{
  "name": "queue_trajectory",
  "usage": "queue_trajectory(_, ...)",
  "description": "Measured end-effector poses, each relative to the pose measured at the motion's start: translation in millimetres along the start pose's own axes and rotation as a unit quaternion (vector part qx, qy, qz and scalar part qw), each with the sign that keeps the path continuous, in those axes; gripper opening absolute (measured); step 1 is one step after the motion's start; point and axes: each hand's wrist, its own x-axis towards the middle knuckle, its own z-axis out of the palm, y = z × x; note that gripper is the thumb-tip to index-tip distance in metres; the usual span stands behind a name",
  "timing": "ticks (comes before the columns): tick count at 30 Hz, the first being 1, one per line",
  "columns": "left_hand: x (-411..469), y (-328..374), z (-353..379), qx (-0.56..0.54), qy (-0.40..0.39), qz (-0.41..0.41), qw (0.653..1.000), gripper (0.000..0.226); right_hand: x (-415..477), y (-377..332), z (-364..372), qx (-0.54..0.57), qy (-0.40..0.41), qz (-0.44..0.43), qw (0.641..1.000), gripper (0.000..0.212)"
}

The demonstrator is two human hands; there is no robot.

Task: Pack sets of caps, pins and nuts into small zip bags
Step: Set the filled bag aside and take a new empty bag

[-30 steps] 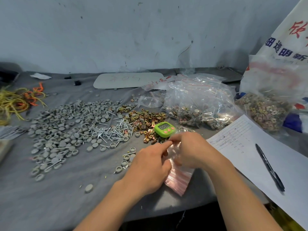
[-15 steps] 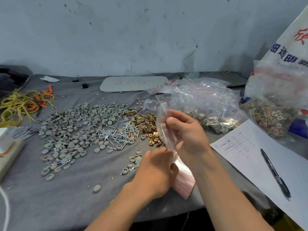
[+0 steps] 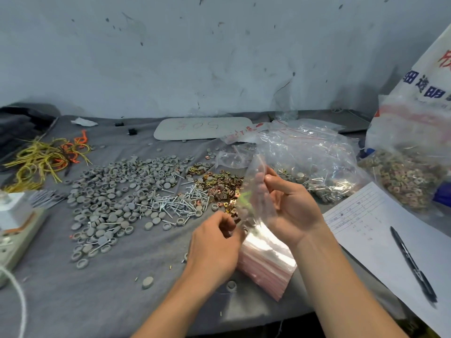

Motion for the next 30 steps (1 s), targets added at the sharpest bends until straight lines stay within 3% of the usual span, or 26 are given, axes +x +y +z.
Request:
queue_trajectory(2, -4.3, 2.6, -1.5, 0.038, -0.032, 0.031, 0.998, 0.014, 2.1, -11.5, -2.6, -0.024, 0.007, -0.006, 1.0, 0.019)
queue_trajectory(5, -7.0, 10.0, -6.3, 0.11, -0.106, 0.11, 0.982, 0.004, 12.3, -39.7, -2.1, -0.132, 0.136, -0.092, 0.978, 0.017)
queue_trajectory(7, -9.2, 17.5, -8.8, 0.119, -0.175, 0.15, 0.966, 0.017, 19.4, -59.7, -2.3, -0.065, 0.203, -0.172, 0.962, 0.019)
queue_trajectory(9, -10.8, 22.9, -10.4, 0.131, -0.233, 0.162, 0.95, 0.028, 25.3, -73.4, -9.2, 0.011, 0.224, -0.261, 0.939, 0.033)
queue_trajectory(12, -9.3, 23.4, -13.1, 0.16, -0.273, 0.199, 0.928, 0.03, 24.4, -73.9, -24.4, -0.047, 0.279, -0.331, 0.9, 0.062)
queue_trajectory(14, -6.4, 21.9, -15.4, 0.141, -0.288, 0.191, 0.928, 0.024, 19.6, -68.5, -33.7, -0.117, 0.33, -0.324, 0.879, 0.057)
queue_trajectory(17, -5.4, 20.9, -12.5, 0.109, -0.268, 0.155, 0.945, 0.013, 11.0, -56.6, -37.9, -0.27, 0.36, -0.236, 0.861, 0.023)
queue_trajectory(18, -5.9, 20.9, -9.6, 0.118, -0.251, 0.157, 0.948, 0.012, 8.6, -51.3, -40.5, -0.326, 0.36, -0.212, 0.848, 0.022)
queue_trajectory(19, -6.6, 20.7, -6.7, 0.131, -0.233, 0.163, 0.95, 0.012, 7.4, -45.9, -44.7, -0.391, 0.368, -0.203, 0.819, 0.024)
queue_trajectory(22, -8.1, 20.2, -1.8, 0.132, -0.183, 0.169, 0.96, 0.013, 0.3, -36.3, -52.3, -0.593, 0.421, -0.228, 0.648, 0.021)
queue_trajectory(24, -7.3, 18.8, -1.8, 0.124, -0.162, 0.162, 0.965, 0.018, -3.4, -41.5, -54.5, -0.623, 0.449, -0.262, 0.585, 0.033)
queue_trajectory(25, -6.7, 18.8, -2.7, 0.127, -0.153, 0.159, 0.967, 0.022, -4.8, -47.5, -56.7, -0.605, 0.457, -0.286, 0.586, 0.042)
queue_trajectory(27, -4.3, 18.5, -3.9, 0.131, -0.143, 0.157, 0.969, 0.029, -9.8, -57.9, -58.4, -0.511, 0.441, -0.353, 0.648, 0.058)
queue_trajectory(28, -2.7, 18.4, -4.1, 0.131, -0.15, 0.152, 0.968, 0.03, -12.8, -60.5, -58.5, -0.492, 0.422, -0.394, 0.652, 0.065)
queue_trajectory(30, 0.1, 19.3, -4.4, 0.143, -0.187, 0.135, 0.962, 0.024, -18.0, -59.2, -55.0, -0.55, 0.369, -0.438, 0.608, 0.066)
